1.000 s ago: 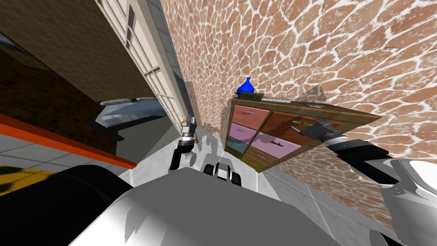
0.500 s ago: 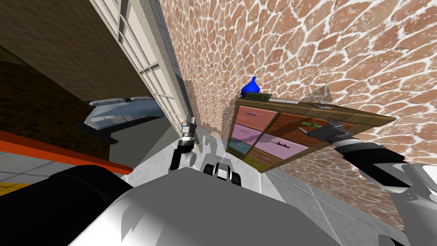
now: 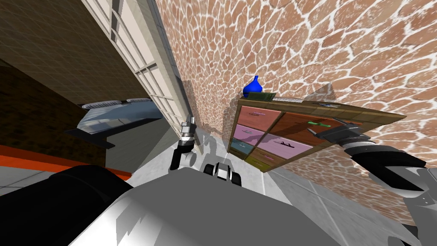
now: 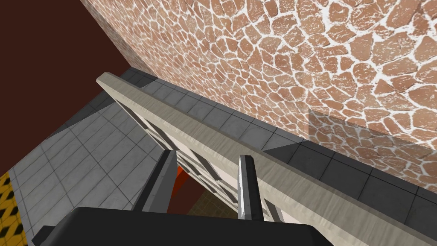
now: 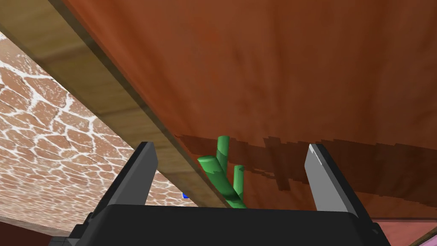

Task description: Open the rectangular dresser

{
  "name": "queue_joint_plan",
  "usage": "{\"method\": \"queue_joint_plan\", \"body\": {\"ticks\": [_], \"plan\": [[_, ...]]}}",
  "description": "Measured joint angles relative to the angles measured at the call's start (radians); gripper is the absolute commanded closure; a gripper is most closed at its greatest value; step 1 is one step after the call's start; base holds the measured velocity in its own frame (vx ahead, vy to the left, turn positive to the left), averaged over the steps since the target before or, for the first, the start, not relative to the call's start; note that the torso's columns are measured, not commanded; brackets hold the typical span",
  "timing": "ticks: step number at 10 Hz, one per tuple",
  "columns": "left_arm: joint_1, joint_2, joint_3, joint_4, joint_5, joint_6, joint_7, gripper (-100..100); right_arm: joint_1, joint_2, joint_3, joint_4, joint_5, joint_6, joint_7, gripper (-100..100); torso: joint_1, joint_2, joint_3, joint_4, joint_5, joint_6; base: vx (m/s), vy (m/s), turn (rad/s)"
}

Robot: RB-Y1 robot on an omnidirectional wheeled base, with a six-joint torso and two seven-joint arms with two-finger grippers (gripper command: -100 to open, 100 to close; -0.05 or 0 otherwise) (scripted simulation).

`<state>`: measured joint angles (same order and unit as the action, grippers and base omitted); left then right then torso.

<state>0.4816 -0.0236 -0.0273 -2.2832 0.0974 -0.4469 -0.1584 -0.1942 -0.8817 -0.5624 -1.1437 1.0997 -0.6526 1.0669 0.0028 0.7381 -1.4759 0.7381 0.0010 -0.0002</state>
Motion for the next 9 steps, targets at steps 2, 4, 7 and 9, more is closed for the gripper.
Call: {"method": "queue_joint_plan", "body": {"ticks": [2, 4, 7, 9], "plan": [[0.000, 0.000, 0.000, 0.000, 0.000, 0.000, 0.000, 0, 0.007, -0.009, -0.008, 0.015, 0.000, 0.035, -0.016, -100, -0.005, 0.001, 0.001, 0.000, -0.002, 0.000, 0.012, 0.099, -0.044], [0.000, 0.000, 0.000, 0.000, 0.000, 0.000, 0.000, 0, 0.004, -0.017, -0.010, 0.035, 0.001, 0.064, -0.026, -100, -0.004, 0.000, 0.000, 0.000, -0.001, 0.000, 0.012, 0.081, -0.043], [0.000, 0.000, 0.000, 0.000, 0.000, 0.000, 0.000, 0, 0.005, -0.037, -0.013, 0.049, 0.001, 0.081, -0.042, -100, -0.006, -0.004, -0.002, -0.001, -0.002, 0.000, 0.042, 0.007, 0.022], [0.000, 0.000, 0.000, 0.000, 0.000, 0.000, 0.000, 0, 0.005, -0.038, -0.013, 0.048, 0.001, 0.082, -0.045, 100, -0.003, 0.001, 0.001, 0.000, -0.001, 0.000, -0.053, 0.023, -0.026]]}}
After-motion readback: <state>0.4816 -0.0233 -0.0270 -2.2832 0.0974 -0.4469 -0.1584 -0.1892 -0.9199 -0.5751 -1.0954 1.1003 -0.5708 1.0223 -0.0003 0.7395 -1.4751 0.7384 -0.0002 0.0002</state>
